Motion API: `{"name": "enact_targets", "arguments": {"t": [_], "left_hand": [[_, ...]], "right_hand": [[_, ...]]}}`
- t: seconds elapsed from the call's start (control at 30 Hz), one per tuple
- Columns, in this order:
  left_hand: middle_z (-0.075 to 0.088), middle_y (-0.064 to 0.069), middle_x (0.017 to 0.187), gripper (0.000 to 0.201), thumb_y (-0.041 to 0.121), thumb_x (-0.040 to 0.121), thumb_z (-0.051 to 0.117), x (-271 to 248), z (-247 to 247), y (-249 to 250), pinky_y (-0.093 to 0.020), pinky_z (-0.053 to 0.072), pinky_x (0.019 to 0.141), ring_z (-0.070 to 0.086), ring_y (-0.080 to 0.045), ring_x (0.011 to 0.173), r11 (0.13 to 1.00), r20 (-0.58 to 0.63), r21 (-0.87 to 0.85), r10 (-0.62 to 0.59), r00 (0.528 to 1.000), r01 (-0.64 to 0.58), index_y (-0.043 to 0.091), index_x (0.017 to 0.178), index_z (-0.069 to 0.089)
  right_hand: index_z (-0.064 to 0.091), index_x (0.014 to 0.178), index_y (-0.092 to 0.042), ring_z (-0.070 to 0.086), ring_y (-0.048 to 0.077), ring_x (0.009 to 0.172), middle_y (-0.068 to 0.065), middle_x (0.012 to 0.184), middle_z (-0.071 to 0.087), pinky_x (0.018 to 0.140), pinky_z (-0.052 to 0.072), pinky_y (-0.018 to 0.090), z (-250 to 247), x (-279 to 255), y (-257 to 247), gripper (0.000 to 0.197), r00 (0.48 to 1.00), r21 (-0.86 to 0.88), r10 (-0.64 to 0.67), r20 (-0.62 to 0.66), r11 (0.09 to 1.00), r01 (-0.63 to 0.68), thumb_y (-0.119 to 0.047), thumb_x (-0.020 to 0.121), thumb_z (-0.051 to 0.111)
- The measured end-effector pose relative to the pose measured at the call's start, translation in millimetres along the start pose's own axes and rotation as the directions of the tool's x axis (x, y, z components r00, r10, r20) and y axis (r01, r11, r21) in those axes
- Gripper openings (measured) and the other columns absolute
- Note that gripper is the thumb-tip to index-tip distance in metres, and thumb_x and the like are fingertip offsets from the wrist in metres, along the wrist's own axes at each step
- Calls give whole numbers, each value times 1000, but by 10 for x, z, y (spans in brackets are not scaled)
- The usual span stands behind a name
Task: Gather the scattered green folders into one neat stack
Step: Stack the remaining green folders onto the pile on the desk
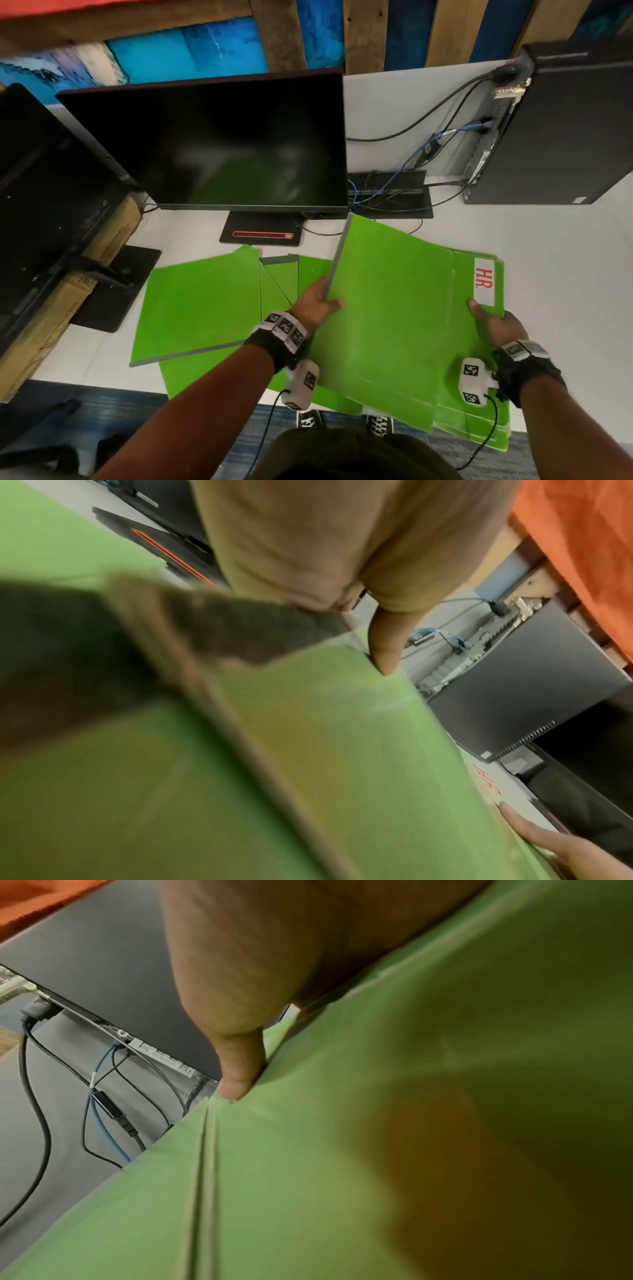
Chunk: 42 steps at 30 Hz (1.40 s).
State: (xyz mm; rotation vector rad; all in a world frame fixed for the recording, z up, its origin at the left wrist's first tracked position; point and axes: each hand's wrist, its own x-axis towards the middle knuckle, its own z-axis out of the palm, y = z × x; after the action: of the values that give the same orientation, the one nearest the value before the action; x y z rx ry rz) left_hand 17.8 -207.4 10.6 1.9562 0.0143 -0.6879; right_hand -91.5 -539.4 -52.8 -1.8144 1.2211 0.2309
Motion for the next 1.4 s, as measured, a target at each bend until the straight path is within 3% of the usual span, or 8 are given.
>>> {"name": "enact_targets", "arguments": {"t": [0.1, 0.23, 0.4, 0.57, 0.7, 0.87, 1.2, 1.4], "left_hand": [[60, -15, 122, 51, 14, 84, 72, 60, 203, -12, -26, 41, 90, 55, -29, 113, 990, -48, 141, 4, 999, 3, 4, 129, 51], [54, -1, 110, 50, 21, 85, 72, 65, 396, -24, -26, 40, 84, 52, -21, 102, 987, -56, 161, -17, 998, 26, 9, 128, 48], [54, -11, 129, 54, 25, 89, 67, 16, 514, -86, -33, 41, 97, 51, -29, 119, 976, -47, 214, -21, 999, 31, 8, 134, 42], [53, -6, 113, 48, 17, 87, 68, 54, 423, -26, -25, 37, 85, 52, -28, 112, 986, -102, 165, -13, 995, 30, 7, 129, 46], [53, -12, 131, 53, 18, 89, 67, 70, 372, -15, -30, 40, 93, 50, -30, 120, 983, -125, 164, -60, 990, 81, 7, 135, 42], [54, -11, 133, 54, 21, 88, 68, 85, 486, 19, -33, 42, 96, 51, -30, 122, 981, -82, 183, -46, 996, 60, 9, 134, 44], [51, -8, 138, 66, 21, 83, 73, 130, 583, 73, -39, 44, 104, 51, -28, 125, 990, -134, 124, -47, 990, 64, 12, 140, 41], [28, -10, 154, 74, 27, 92, 63, 43, 769, 63, -34, 28, 114, 32, -27, 140, 964, -60, 267, 19, 998, -2, 8, 151, 23]], "right_hand": [[62, 121, -11, 62, 37, 98, 19, 118, 65, 88, 49, 43, 11, 54, 29, 68, 1000, 2, -7, 6, 1000, 7, -62, 77, 61], [59, 124, -10, 58, 34, 91, 20, 119, 63, 79, 44, 37, 6, 102, 49, 72, 1000, -18, -7, 21, 1000, 7, -66, 80, 54], [58, 124, -8, 56, 33, 88, 24, 115, 63, 78, 41, 36, -4, 174, 105, 78, 997, -51, -54, 50, 997, 56, -71, 84, 36], [59, 122, -7, 59, 36, 95, 25, 116, 62, 82, 42, 39, 13, 198, 130, 75, 996, -58, -71, 52, 996, 74, -68, 88, 34], [55, 128, -5, 58, 39, 106, 25, 122, 59, 87, 41, 40, 4, 203, 154, 79, 996, -48, -68, 60, 996, 71, -69, 88, 30], [52, 129, -1, 57, 38, 108, 27, 124, 57, 84, 37, 37, -11, 139, 102, 88, 997, -1, -39, 70, 999, 40, -73, 87, 21], [52, 132, -25, 62, 30, 108, 7, 123, 65, 98, 45, 52, -63, 314, 388, 97, 953, 233, -117, 279, 971, 51, -83, 56, 61], [47, 137, -13, 56, 37, 115, 18, 131, 57, 101, 41, 45, -37, 179, 185, 90, 980, 24, -79, 181, 997, 76, -74, 71, 53]]}}
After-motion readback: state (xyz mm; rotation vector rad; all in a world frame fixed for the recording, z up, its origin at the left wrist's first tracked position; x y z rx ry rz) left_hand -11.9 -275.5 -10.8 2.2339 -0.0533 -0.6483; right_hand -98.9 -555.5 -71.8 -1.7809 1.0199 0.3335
